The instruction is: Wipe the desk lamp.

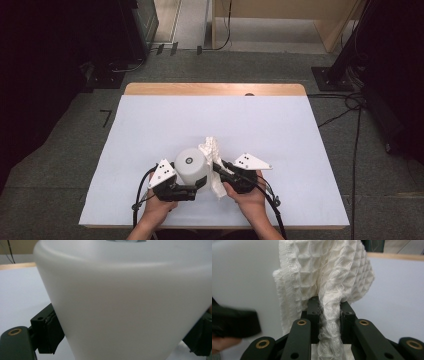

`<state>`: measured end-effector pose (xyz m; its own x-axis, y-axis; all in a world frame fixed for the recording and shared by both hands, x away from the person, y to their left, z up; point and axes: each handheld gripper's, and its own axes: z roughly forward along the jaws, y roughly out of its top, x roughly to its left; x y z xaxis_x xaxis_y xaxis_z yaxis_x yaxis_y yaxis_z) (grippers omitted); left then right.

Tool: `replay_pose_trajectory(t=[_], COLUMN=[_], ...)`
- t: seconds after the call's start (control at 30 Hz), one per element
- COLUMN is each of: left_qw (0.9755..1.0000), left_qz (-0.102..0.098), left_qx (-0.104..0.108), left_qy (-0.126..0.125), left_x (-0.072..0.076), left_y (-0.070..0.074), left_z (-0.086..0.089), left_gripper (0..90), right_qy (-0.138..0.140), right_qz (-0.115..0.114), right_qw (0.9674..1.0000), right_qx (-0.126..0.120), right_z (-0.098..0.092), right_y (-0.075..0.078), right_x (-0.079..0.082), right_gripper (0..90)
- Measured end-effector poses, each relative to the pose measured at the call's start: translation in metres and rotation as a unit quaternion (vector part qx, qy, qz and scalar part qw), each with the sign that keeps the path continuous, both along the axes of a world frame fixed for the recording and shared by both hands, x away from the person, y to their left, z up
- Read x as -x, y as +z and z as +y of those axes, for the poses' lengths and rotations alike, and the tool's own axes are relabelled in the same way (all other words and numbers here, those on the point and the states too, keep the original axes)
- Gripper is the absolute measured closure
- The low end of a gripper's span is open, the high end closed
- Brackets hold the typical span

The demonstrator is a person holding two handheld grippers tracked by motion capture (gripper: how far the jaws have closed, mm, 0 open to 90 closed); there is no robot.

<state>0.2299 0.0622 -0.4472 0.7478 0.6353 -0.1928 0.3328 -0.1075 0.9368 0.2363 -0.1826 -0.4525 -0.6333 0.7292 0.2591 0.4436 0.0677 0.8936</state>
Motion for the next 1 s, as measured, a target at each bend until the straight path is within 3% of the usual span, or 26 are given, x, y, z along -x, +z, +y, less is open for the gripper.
replay_pose_trajectory(t=[0.13, 0.43, 0.53, 0.7, 0.8, 0.87, 1.0], left_qw=[1.0, 0.9989, 0.9994, 0.9996, 0.9997, 0.9997, 0.9989], left_qz=[-0.001, -0.01, -0.016, -0.027, -0.026, -0.024, -0.03], left_qx=[0.008, -0.045, -0.029, -0.012, -0.004, -0.006, -0.036], left_qy=[0.002, -0.009, -0.009, -0.001, 0.0, -0.002, 0.002], left_x=[-0.001, 0.003, 0.004, 0.005, 0.004, 0.004, 0.003], left_y=[0.001, -0.012, -0.007, 0.001, 0.002, 0.0, -0.009], left_z=[0.003, -0.014, -0.012, -0.005, -0.002, -0.002, -0.008], left_gripper=[8.5, 8.5, 8.5, 8.6, 8.5, 8.5, 8.5], right_qy=[0.001, -0.005, -0.004, -0.008, -0.004, -0.006, -0.004], right_qz=[0.012, -0.025, -0.025, 0.003, 0.009, 0.007, -0.003], right_qw=[0.9999, 0.9996, 0.9995, 1.0, 0.9999, 0.9999, 1.0], right_qx=[0.005, -0.014, -0.016, 0.003, 0.006, 0.008, -0.006], right_z=[0.003, -0.004, -0.006, 0.0, 0.003, 0.003, 0.001], right_y=[-0.006, 0.016, 0.015, -0.004, -0.008, -0.007, 0.0], right_x=[-0.002, 0.005, 0.004, -0.001, -0.001, 0.0, 0.002], right_gripper=[75.8, 75.8, 75.6, 75.8, 75.8, 75.9, 75.9])
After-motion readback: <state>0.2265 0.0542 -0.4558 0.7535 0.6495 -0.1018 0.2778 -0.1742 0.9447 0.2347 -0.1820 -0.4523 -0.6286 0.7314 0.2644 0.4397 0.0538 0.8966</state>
